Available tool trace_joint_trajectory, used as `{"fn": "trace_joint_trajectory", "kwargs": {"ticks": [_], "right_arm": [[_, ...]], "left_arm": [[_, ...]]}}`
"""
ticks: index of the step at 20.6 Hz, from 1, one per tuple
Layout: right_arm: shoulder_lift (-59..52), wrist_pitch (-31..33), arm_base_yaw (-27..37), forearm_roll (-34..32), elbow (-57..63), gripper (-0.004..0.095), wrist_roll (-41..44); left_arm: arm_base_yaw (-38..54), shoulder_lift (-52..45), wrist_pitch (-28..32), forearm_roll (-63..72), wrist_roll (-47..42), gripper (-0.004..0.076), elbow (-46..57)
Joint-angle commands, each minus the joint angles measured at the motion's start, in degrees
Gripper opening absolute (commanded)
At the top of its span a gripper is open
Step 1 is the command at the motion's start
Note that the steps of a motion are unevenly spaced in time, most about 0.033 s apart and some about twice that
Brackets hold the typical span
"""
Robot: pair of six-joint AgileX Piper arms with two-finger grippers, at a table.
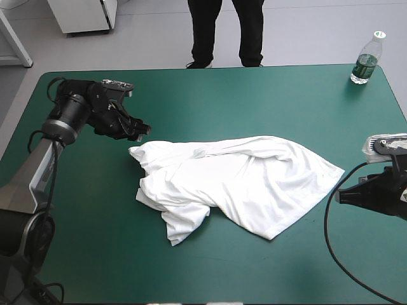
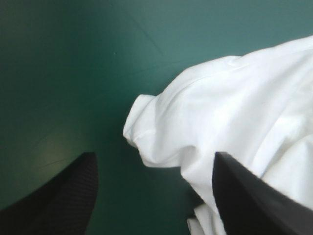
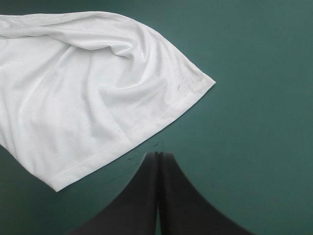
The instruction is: Fold the cloth
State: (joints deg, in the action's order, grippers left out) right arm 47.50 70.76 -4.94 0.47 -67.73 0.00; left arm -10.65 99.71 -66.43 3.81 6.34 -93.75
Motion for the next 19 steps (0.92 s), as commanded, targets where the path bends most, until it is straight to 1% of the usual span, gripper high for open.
{"fn": "trace_joint_trajectory", "kwargs": {"ticks": [1, 3, 9, 10, 11, 12, 13, 14, 16, 17, 19], "right_arm": [[-0.1, -3.2, -0.1, -0.5, -1.5, -0.0017, -0.4], [0.0, -3.6, -0.1, -0.5, -1.5, -0.0017, -0.4], [1.2, -4.6, -0.1, -0.5, -1.5, -0.0017, -0.4], [1.6, -4.6, -0.1, -0.5, -1.5, -0.0017, 0.0], [1.9, -4.6, -0.1, -0.5, -1.5, -0.0017, 0.0], [2.3, -4.6, -0.1, -0.5, -1.5, -0.0017, 0.0], [2.8, -4.7, -0.1, -0.5, -1.5, -0.0017, 0.0], [2.8, -4.7, -0.1, -0.8, -1.5, -0.0017, 0.0], [3.6, -5.0, -0.1, -1.9, -1.5, -0.0016, 2.5], [4.4, -5.4, -0.1, -3.8, -1.5, -0.0016, 4.2], [5.8, -5.7, -0.1, -6.5, -1.5, 0.0002, 5.2]], "left_arm": [[-0.1, 0.8, 3.4, 1.5, 0.1, 0.0468, -2.1], [-0.1, 3.9, 4.7, 2.5, 0.5, 0.0464, -2.1], [-0.1, 11.9, 4.9, 2.4, 0.0, 0.0461, -2.1], [-0.1, 12.8, 4.5, 2.1, -1.0, 0.0455, -2.1], [-0.1, 13.7, 4.0, 1.7, -2.0, 0.0433, -2.1], [-0.1, 14.5, 3.4, 1.7, -2.0, 0.04, -2.1], [-0.1, 15.1, 2.7, 1.7, -2.6, 0.0333, -2.1], [-0.1, 15.4, 2.3, 2.0, -2.6, 0.0241, -2.1], [-0.1, 15.6, 2.3, 2.1, -2.5, -0.0004, -2.1], [-0.1, 15.6, 2.3, 2.1, -2.3, -0.002, -2.1], [-0.1, 15.6, 2.3, 2.1, -2.3, -0.0022, -2.1]]}}
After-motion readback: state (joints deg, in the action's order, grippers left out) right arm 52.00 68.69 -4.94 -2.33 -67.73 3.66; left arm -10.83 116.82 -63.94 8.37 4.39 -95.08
